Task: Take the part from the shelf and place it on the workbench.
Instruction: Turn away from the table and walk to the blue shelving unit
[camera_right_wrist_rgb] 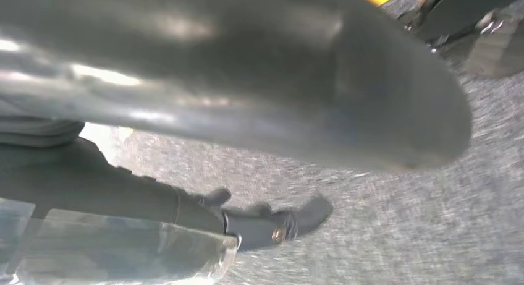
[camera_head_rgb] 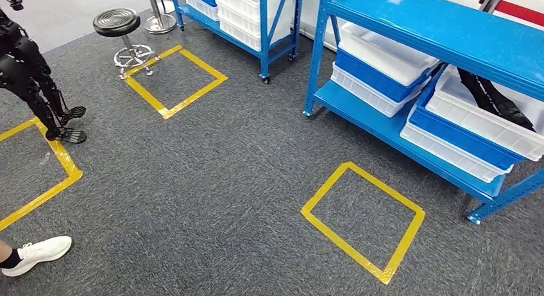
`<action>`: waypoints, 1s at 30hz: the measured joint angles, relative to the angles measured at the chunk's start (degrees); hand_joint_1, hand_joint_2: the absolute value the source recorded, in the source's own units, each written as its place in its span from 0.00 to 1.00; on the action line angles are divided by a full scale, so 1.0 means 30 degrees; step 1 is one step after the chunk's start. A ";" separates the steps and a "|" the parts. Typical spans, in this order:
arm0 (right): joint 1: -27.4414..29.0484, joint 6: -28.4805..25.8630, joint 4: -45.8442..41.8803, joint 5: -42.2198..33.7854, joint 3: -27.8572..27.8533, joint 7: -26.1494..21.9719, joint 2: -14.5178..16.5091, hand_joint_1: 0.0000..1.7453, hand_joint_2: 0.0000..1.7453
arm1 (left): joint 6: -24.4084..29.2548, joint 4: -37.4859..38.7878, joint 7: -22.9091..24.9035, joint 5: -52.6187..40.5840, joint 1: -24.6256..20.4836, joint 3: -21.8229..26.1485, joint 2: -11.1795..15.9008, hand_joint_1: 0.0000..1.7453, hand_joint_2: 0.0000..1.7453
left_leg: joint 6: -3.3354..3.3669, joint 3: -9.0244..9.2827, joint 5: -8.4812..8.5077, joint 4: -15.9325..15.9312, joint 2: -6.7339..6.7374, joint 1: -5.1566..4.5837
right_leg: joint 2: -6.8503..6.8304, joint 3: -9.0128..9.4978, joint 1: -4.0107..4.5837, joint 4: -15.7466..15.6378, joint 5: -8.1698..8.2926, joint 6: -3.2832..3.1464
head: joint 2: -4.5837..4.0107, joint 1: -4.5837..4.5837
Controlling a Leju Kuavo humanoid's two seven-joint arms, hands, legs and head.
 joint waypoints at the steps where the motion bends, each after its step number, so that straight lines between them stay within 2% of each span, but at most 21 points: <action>1: 0.0005 -0.0007 0.0000 -0.0002 -0.0002 -0.0005 -0.0007 0.00 0.00 | -0.0002 0.0002 0.0020 -0.0007 0.0035 0.0009 0.0015 0.00 0.00 | -0.0038 -0.0648 -0.0683 0.1341 -0.0448 0.0012 | 0.0242 -0.0015 0.0033 0.0002 0.0034 -0.0112 | 0.0000 -0.0024; 2: 0.0013 -0.0011 0.0000 -0.0004 -0.0002 -0.0009 0.0000 0.00 0.00 | -0.0004 0.0004 0.0042 -0.0014 0.0073 0.0015 0.0025 0.00 0.00 | -0.0083 -0.1296 -0.1149 0.2559 -0.0672 0.0014 | 0.0517 -0.0022 0.0078 0.0007 0.0044 -0.0146 | 0.0000 -0.0033; 3: 0.0037 -0.0013 0.0000 -0.0015 -0.0002 -0.0020 0.0009 0.00 0.00 | -0.0004 0.0004 0.0066 -0.0014 0.0102 0.0018 0.0038 0.00 0.00 | -0.0109 -0.1739 -0.1222 0.3242 -0.0752 0.0014 | 0.0801 -0.0018 0.0113 0.0015 0.0048 -0.0162 | 0.0000 -0.0036; 4: 0.0070 -0.0024 0.0000 -0.0035 -0.0002 -0.0051 0.0016 0.00 0.00 | -0.0004 0.0004 0.0085 -0.0027 0.0121 0.0022 0.0055 0.00 0.00 | -0.0114 -0.1922 -0.0934 0.3324 -0.0789 0.0018 | 0.1104 -0.0004 0.0136 0.0027 0.0046 -0.0170 | 0.0000 -0.0035; 6: 0.0114 -0.0069 0.0000 -0.0105 -0.0002 -0.0175 0.0031 0.00 0.00 | -0.0013 0.0004 0.0133 -0.0104 0.0128 0.0020 0.0085 0.00 0.00 | -0.0064 -0.1183 0.0555 0.1246 -0.1059 0.0070 | 0.1667 0.0036 0.0142 0.0059 0.0038 -0.0156 | 0.0000 -0.0037; 8: 0.0105 -0.0131 0.0000 -0.0175 -0.0002 -0.0299 0.0064 0.00 0.00 | -0.0042 0.0004 0.0175 -0.0202 0.0131 0.0016 0.0122 0.00 0.00 | 0.0020 -0.0200 0.1702 -0.1173 -0.1741 0.0119 | 0.2155 -0.0032 0.0256 0.0177 -0.0026 -0.0030 | 0.0000 -0.0029; 10: 0.0162 -0.0171 0.0000 -0.0233 -0.0002 -0.0339 0.0082 0.00 0.00 | -0.0071 0.0004 0.0207 -0.0242 0.0123 0.0013 0.0138 0.00 0.00 | 0.0171 0.0105 0.1931 -0.1958 -0.1966 0.0041 | 0.2515 -0.0232 0.0340 0.0215 -0.0060 0.0221 | 0.0000 -0.0013; 11: 0.0237 -0.0184 0.0000 -0.0270 -0.0002 -0.0342 0.0078 0.00 0.00 | -0.0080 0.0004 0.0218 -0.0251 0.0109 0.0011 0.0136 0.00 0.00 | 0.0298 0.0120 0.1963 -0.1988 -0.1752 0.0009 | 0.2672 -0.0317 0.0333 0.0165 -0.0045 0.0361 | 0.0000 -0.0008; 12: 0.0322 -0.0195 0.0002 -0.0302 -0.0002 -0.0348 0.0060 0.00 0.00 | -0.0089 0.0004 0.0217 -0.0260 0.0093 0.0009 0.0118 0.00 0.00 | 0.0456 0.0163 0.2037 -0.2083 -0.1575 0.0002 | 0.2608 -0.0381 0.0321 0.0224 -0.0046 0.0474 | 0.0000 -0.0009; 13: 0.0389 -0.0204 0.0004 -0.0331 -0.0002 -0.0353 0.0044 0.00 0.00 | -0.0097 0.0004 0.0213 -0.0280 0.0089 0.0009 0.0102 0.00 0.00 | 0.0626 0.0218 0.2117 -0.2202 -0.1381 0.0021 | 0.2277 -0.0520 0.0322 0.0512 -0.0205 0.0522 | 0.0000 0.0004; 15: 0.0444 -0.0213 0.0007 -0.0348 -0.0002 -0.0364 0.0029 0.00 0.00 | -0.0106 0.0004 0.0211 -0.0317 0.0140 0.0009 0.0080 0.00 0.00 | 0.0863 0.0291 0.2246 -0.2394 -0.0918 0.0078 | 0.1271 -0.1280 0.0320 0.2115 -0.1040 0.0450 | 0.0000 0.0068; 17: 0.0454 -0.0215 0.0007 -0.0331 -0.0002 -0.0375 0.0049 0.00 0.00 | -0.0107 0.0004 0.0239 -0.0326 0.0217 0.0009 0.0093 0.00 0.00 | 0.0911 0.0273 0.2234 -0.2410 -0.0385 0.0065 | 0.0710 -0.2643 0.0238 0.4733 -0.2191 0.0431 | 0.0000 0.0115; 18: 0.0482 -0.0215 0.0007 -0.0300 -0.0002 -0.0379 0.0055 0.00 0.00 | -0.0109 0.0004 0.0264 -0.0320 0.0241 0.0009 0.0091 0.00 0.00 | 0.0895 0.0258 0.2217 -0.2405 -0.0114 0.0066 | 0.0619 -0.3125 0.0172 0.5687 -0.2507 0.0529 | 0.0000 0.0118; 19: 0.0531 -0.0215 0.0007 -0.0260 -0.0002 -0.0377 0.0051 0.00 0.00 | -0.0111 0.0004 0.0288 -0.0313 0.0247 0.0009 0.0076 0.00 0.00 | 0.0861 0.0256 0.2194 -0.2400 0.0121 0.0078 | 0.0563 -0.3197 0.0110 0.5865 -0.2475 0.0702 | 0.0000 0.0118; 20: 0.0578 -0.0215 0.0007 -0.0211 -0.0002 -0.0375 0.0038 0.00 0.00 | -0.0113 0.0004 0.0306 -0.0302 0.0249 0.0009 0.0056 0.00 0.00 | 0.0807 0.0281 0.2163 -0.2395 0.0338 0.0102 | 0.0461 -0.2821 0.0041 0.5188 -0.2137 0.0922 | 0.0000 0.0120; 21: 0.0612 -0.0213 0.0007 -0.0151 -0.0002 -0.0370 0.0025 0.00 0.00 | -0.0113 0.0004 0.0311 -0.0286 0.0251 0.0009 0.0029 0.00 0.00 | 0.0729 0.0330 0.2120 -0.2384 0.0546 0.0133 | 0.0226 -0.2120 -0.0032 0.3908 -0.1640 0.1141 | 0.0000 0.0122; 23: 0.0594 -0.0202 0.0007 -0.0055 -0.0002 -0.0359 0.0034 0.00 0.00 | -0.0113 0.0005 0.0295 -0.0253 0.0268 0.0013 0.0004 0.00 0.00 | 0.0454 0.0504 0.1947 -0.2337 0.0946 0.0063 | -0.0837 -0.0685 -0.0057 0.1236 -0.0712 0.1307 | 0.0000 0.0162; 25: 0.0542 -0.0188 0.0007 0.0000 -0.0002 -0.0351 0.0074 0.00 0.00 | -0.0113 0.0009 0.0258 -0.0235 0.0284 0.0020 0.0003 0.00 0.00 | 0.0121 0.0776 0.1733 -0.2354 0.1340 -0.0035 | -0.1372 -0.0189 0.0033 0.0273 -0.0381 0.1018 | 0.0000 0.0113; 27: 0.0545 -0.0184 0.0005 0.0013 -0.0002 -0.0341 0.0060 0.00 0.00 | -0.0113 0.0011 0.0220 -0.0215 0.0260 0.0020 -0.0027 0.00 0.00 | -0.0171 0.1056 0.1594 -0.2426 0.1684 0.0073 | -0.0844 -0.0140 0.0023 0.0258 -0.0325 0.0609 | 0.0000 0.0021; 28: 0.0561 -0.0184 0.0005 0.0020 -0.0002 -0.0333 0.0045 0.00 0.00 | -0.0115 0.0009 0.0191 -0.0202 0.0244 0.0020 -0.0035 0.00 0.00 | -0.0285 0.1086 0.1411 -0.2281 0.1501 0.0159 | -0.0595 -0.0069 -0.0021 0.0226 -0.0287 0.0453 | 0.0000 0.0007; 30: 0.0573 -0.0184 0.0005 0.0069 -0.0002 -0.0310 0.0029 0.00 0.00 | -0.0129 0.0009 0.0106 -0.0178 0.0251 0.0024 -0.0062 0.00 0.00 | -0.0403 0.0643 0.0494 -0.1069 0.0499 0.0280 | -0.0136 0.0044 -0.0115 0.0180 -0.0180 0.0124 | 0.0000 -0.0038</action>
